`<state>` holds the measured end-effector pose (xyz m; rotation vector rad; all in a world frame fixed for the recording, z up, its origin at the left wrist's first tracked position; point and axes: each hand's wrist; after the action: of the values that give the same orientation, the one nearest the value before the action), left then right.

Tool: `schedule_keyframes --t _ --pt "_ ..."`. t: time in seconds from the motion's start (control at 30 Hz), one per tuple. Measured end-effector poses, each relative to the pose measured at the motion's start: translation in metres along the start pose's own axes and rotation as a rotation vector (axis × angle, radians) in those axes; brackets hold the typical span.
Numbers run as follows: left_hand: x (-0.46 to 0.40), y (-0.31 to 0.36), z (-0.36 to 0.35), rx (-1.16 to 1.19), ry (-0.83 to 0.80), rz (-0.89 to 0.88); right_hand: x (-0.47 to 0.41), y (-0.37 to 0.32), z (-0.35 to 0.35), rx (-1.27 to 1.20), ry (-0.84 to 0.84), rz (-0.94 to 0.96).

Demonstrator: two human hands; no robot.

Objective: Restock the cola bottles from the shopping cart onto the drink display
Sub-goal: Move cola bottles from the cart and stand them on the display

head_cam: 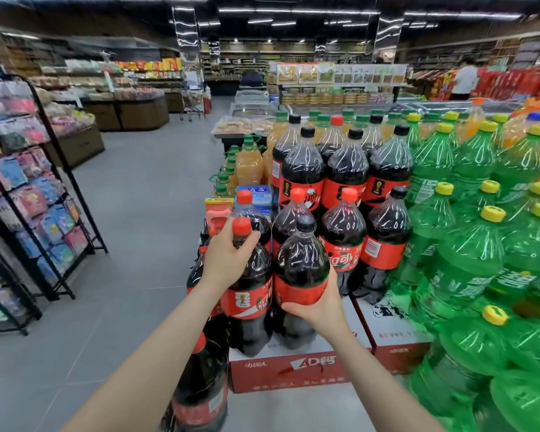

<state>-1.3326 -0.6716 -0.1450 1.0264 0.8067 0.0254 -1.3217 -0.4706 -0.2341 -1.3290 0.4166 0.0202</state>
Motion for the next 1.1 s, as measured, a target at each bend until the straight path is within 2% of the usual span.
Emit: schedule_keyframes --t 0.1,0.27,0.33,0.43,0.53,0.7,0.87,1.1 --pt "-0.002 0.005 0.003 0.004 -0.032 0.041 -0.001 -0.002 0.004 -0.001 -0.068 -0.047" --pt "-0.018 0.026 0.016 -0.030 -0.203 0.030 -0.011 -0.028 0.034 0.119 -0.244 -0.157" --pt "-0.027 0.035 0.025 -0.052 -0.226 -0.042 -0.010 -0.043 0.052 0.251 -0.314 -0.203" --pt "-0.020 0.059 0.041 -0.072 -0.204 -0.263 0.010 -0.069 0.080 0.462 -0.353 -0.205" --pt "0.014 0.083 0.053 -0.023 -0.210 -0.483 0.053 -0.100 0.106 0.597 -0.293 -0.148" --pt "0.097 0.100 0.052 0.147 -0.517 -0.549 0.160 -0.132 0.145 0.712 -0.145 -0.117" --pt "0.202 0.120 0.050 0.338 -0.781 -0.604 0.281 -0.149 0.187 0.804 -0.010 -0.261" --pt "0.328 0.152 0.050 0.497 -1.087 -0.570 0.435 -0.152 0.257 0.813 0.234 -0.477"
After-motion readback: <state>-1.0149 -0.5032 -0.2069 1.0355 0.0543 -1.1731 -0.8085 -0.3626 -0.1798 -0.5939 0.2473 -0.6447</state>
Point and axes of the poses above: each hand's wrist, its own x-axis away from the middle knuckle, its own z-axis out of the back of the hand, y = z × x, and after that the axes turned 15 degrees about y, right-handed
